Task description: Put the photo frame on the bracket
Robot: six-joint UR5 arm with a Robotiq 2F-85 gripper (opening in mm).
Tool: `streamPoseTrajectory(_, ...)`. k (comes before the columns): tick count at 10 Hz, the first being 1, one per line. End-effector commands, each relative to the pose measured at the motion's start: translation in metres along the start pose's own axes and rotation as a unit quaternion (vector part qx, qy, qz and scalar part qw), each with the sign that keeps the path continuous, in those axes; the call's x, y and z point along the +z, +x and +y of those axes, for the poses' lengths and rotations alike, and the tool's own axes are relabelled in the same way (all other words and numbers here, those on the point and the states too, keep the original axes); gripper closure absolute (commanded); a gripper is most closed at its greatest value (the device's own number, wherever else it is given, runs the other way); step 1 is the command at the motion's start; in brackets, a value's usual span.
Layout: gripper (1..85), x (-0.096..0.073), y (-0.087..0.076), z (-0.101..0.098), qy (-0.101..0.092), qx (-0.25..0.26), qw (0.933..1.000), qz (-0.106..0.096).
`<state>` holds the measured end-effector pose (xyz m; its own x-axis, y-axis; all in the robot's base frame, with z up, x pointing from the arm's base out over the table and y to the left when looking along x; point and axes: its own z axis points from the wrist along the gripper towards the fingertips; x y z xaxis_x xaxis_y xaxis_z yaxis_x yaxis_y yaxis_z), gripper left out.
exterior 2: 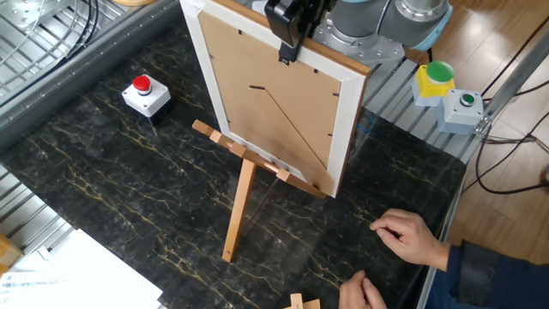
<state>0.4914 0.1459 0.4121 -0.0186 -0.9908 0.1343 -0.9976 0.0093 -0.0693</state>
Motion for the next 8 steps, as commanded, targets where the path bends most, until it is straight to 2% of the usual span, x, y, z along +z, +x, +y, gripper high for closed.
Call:
streamPoseTrajectory(1, 84.7, -0.0011, -0.0027, 0.0028, -0.007, 0.011, 0.9999, 0.002)
streamPoseTrajectory(5, 84.7, -0.0018, -0.0092, 0.0040, -0.006, 0.009, 0.9999, 0.004)
streamPoseTrajectory(8, 84.7, -0.0007, -0.0079, 0.0047, -0.006, 0.006, 0.9999, 0.012)
